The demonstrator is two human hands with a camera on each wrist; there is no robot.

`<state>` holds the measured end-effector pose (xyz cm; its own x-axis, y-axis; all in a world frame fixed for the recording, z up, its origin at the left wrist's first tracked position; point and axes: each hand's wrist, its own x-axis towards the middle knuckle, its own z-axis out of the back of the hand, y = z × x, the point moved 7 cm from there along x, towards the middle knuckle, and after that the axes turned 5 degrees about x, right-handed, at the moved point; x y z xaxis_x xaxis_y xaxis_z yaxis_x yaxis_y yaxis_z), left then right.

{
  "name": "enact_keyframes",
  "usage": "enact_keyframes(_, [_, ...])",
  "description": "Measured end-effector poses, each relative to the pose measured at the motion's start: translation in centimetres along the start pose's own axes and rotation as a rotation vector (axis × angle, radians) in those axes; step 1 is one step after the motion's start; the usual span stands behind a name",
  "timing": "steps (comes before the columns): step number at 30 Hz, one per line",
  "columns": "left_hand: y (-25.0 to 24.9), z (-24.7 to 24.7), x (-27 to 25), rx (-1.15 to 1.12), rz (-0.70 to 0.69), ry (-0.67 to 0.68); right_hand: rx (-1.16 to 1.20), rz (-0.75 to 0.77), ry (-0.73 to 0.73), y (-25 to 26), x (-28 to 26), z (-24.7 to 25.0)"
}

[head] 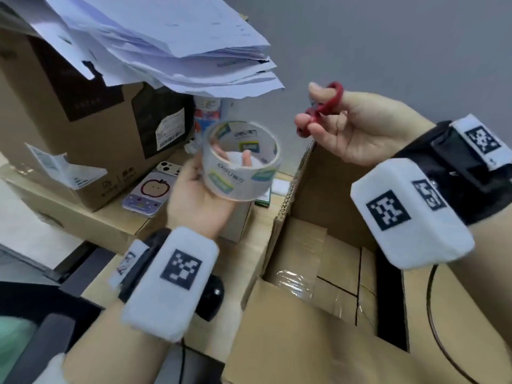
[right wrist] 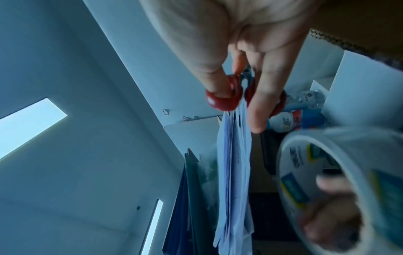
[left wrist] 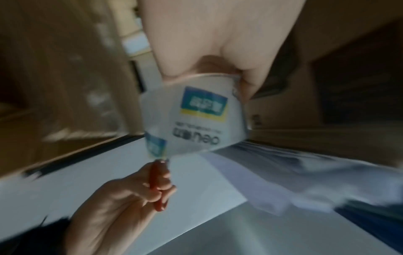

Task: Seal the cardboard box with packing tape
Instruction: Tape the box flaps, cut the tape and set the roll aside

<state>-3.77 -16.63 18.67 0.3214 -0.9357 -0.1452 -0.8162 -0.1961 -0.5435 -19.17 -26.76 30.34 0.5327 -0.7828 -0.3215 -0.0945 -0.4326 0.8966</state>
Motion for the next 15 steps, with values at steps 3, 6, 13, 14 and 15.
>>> enact_keyframes(3, [-2.3, -0.6, -0.6, 0.119, -0.048, -0.029, 0.008, -0.034, -0.064, -0.5, 1.2, -0.4])
enact_keyframes(6, [-2.9, 0.5, -0.2, 0.466, -0.02, 0.079, -0.007, -0.088, -0.096, -1.2, 2.4, -0.9])
enact_keyframes(13, [6.3, 9.5, 0.5, 1.687, 0.372, 0.325, -0.257, -0.285, -0.111, -4.6, 6.5, -3.3])
enact_keyframes(14, [7.6, 10.5, 0.2, 1.934, 0.381, 0.414, -0.287, -0.312, -0.143, -4.9, 6.8, -3.5])
enact_keyframes(15, [8.6, 11.2, 0.0, 2.14, 0.37, 0.488, -0.347, -0.316, -0.173, -5.1, 7.0, -3.5])
